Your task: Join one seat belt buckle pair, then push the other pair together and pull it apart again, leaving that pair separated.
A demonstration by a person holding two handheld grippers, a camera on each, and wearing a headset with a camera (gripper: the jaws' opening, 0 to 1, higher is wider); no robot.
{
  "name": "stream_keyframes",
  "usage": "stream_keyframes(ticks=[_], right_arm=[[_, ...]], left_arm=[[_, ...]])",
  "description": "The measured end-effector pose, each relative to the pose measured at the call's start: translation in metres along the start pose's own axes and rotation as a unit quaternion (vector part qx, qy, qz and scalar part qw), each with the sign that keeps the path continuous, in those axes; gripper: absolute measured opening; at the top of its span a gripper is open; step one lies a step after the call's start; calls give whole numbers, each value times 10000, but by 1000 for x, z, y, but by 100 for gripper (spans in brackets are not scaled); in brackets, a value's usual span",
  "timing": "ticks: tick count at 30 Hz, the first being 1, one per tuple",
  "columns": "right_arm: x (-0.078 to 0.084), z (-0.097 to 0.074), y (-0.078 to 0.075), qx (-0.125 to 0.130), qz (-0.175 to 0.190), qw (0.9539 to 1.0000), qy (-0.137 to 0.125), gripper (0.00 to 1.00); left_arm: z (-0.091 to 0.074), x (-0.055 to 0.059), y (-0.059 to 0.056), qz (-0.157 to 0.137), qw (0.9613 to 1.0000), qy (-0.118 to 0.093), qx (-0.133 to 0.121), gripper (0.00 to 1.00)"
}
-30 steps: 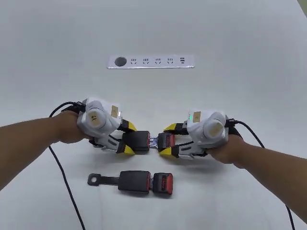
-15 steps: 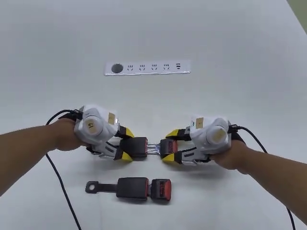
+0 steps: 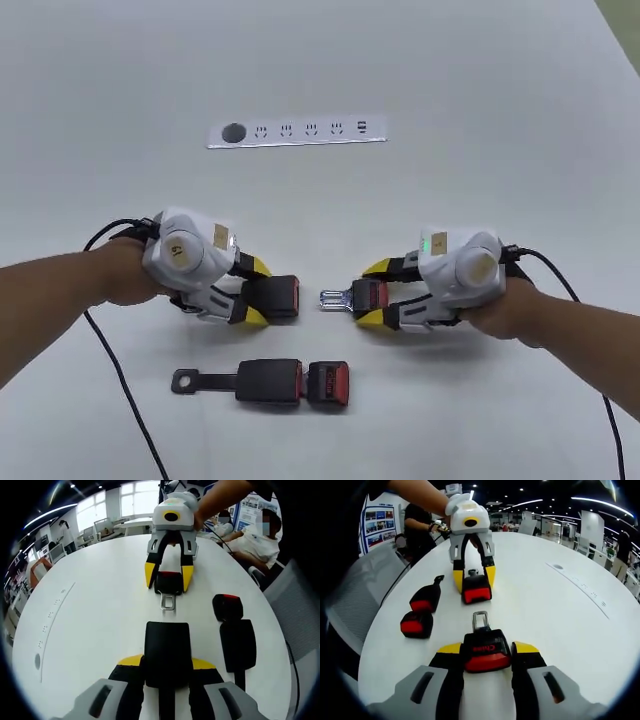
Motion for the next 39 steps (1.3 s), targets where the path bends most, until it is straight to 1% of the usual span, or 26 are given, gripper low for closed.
stream_keyframes(ticks=[5,9,15,21,25,32,39], right_arm=[[3,-8,-3,22,7,10000,22,35],[5,-14,1,33,2,10000,30,35],[11,-27,2,73,39,10000,38,35],[13,-38,2,71,39,9999,82,35],[14,-46,3,127,43,9999,96,35],[18,-53,2,169,76,9998,84,35],[19,-57,-2,161,85,9998,115,36]], left_arm=[[0,1,1,2,10000,9,10,34],[-1,2,2,-8,10000,10,12,34],[-1,0,1,-15,10000,12,7,34],[-1,2,2,-22,10000,15,11,34],[-1,2,1,-19,10000,23,7,34],[-1,-2,-1,-27,10000,32,-2,35],[-2,-1,0,-11,10000,46,5,35]])
Point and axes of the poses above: the centre of the closed fingertips' face, and the gripper's own axes: z roughly forward along the fingers, y roughly to its left, x roughly out of its underside, the point moved 10 cm from there along -z, roughly backward along the fingers, and after that the axes turned 14 degrees about -y, right-handed, at the moved point
